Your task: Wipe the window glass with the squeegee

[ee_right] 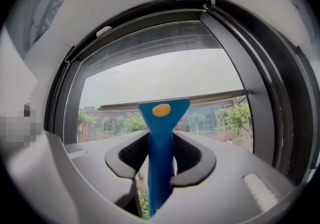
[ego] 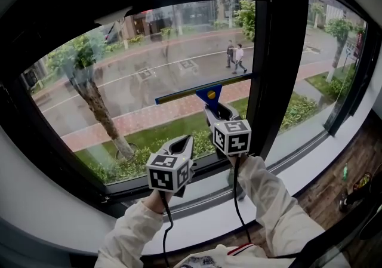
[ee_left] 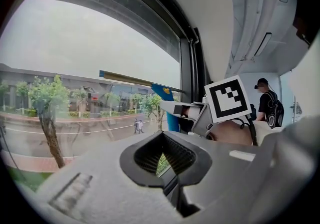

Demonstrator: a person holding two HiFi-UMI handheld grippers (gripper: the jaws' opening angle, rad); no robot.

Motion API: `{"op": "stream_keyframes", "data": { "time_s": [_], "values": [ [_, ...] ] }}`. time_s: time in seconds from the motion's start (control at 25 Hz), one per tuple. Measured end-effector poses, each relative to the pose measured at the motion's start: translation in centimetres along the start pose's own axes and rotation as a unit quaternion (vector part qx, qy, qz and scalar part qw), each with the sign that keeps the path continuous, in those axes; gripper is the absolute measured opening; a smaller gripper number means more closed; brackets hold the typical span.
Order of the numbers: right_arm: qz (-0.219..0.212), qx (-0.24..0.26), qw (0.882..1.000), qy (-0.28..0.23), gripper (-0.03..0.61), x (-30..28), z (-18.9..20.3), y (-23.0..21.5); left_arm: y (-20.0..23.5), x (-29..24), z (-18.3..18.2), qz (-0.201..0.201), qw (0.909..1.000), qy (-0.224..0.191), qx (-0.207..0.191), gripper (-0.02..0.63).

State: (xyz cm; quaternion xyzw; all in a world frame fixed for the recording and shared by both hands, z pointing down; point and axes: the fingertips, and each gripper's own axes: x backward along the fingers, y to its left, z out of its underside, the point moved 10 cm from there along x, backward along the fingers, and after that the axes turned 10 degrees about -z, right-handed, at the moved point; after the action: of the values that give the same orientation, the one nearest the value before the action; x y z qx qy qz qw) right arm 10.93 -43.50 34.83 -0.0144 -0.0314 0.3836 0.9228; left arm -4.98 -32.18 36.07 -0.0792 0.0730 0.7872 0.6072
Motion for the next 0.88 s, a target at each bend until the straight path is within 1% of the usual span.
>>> {"op": "stream_keyframes", "data": {
  "time_s": [0.28, 0.88],
  "values": [
    [0.003, -0.005, 1.0, 0.02, 0.14, 0.1, 2.7, -0.1, 0.5, -0.3, 1.8, -0.006, 0.9998, 0.019, 0.006, 0.002],
    [0.015, -0.009, 0.997, 0.08, 0.146, 0.1, 9.9, -0.4, 0.8, -2.1, 6.8, -0.002, 0.9976, 0.067, 0.02, 0.002]
  ]
}}
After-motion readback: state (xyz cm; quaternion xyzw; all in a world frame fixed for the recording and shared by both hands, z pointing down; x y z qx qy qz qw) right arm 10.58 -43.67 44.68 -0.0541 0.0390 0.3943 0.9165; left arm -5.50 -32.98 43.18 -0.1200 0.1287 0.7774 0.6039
